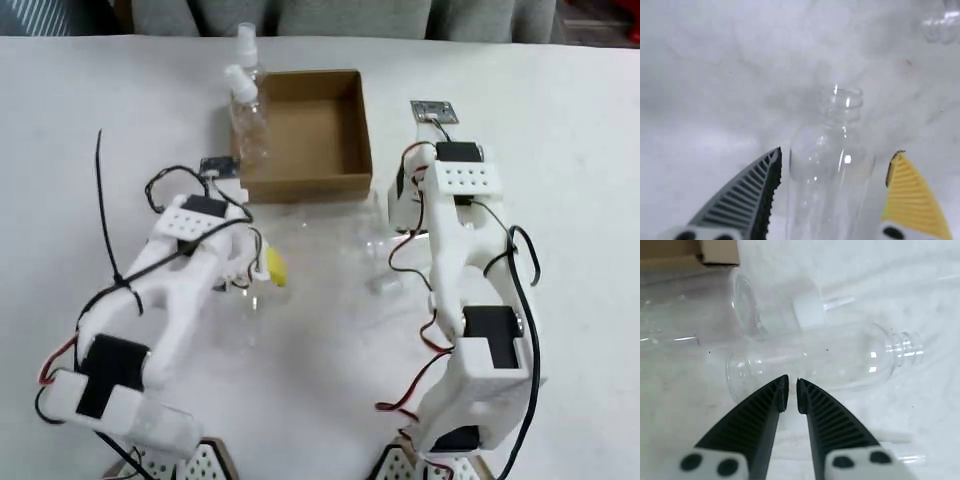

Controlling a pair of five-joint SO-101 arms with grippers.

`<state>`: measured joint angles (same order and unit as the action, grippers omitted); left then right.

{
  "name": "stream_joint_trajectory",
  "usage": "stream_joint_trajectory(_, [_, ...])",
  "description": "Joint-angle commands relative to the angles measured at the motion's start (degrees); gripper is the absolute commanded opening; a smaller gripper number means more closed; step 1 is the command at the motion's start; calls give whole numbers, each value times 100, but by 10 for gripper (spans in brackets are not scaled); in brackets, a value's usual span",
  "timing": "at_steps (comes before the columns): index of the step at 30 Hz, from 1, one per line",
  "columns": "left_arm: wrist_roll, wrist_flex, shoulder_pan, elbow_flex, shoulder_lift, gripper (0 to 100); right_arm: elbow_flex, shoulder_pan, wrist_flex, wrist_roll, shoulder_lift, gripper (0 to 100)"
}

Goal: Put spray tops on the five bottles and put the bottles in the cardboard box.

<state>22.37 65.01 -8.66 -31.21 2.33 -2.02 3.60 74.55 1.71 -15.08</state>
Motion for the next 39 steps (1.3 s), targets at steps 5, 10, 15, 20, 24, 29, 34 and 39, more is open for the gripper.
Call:
stream_joint_trajectory(5, [88,114,268,1011,655,324,-97,-75,-75,62,-48,31])
stream_joint_trajectory(10, [88,132,259,1099,866,312,-97,-75,-75,62,-48,31])
stream_joint_trajectory(15, [35,79,251,1143,866,85,-88,-75,-75,62,-48,31])
stream_joint_trajectory(20, [-53,114,189,1152,866,61,-97,-75,-110,62,-48,31])
stream_joint_trajectory(24, [-53,70,189,1160,857,26,-97,-75,-110,62,-48,31])
stream_joint_trajectory(29, [-53,-62,207,1160,857,30,-97,-75,-110,62,-48,31])
stream_joint_trajectory(34, [-360,79,479,1336,760,33,-97,-75,-110,62,-48,31])
stream_joint_trajectory(39, [-633,774,620,1714,136,33,-97,-66,-110,62,-48,31])
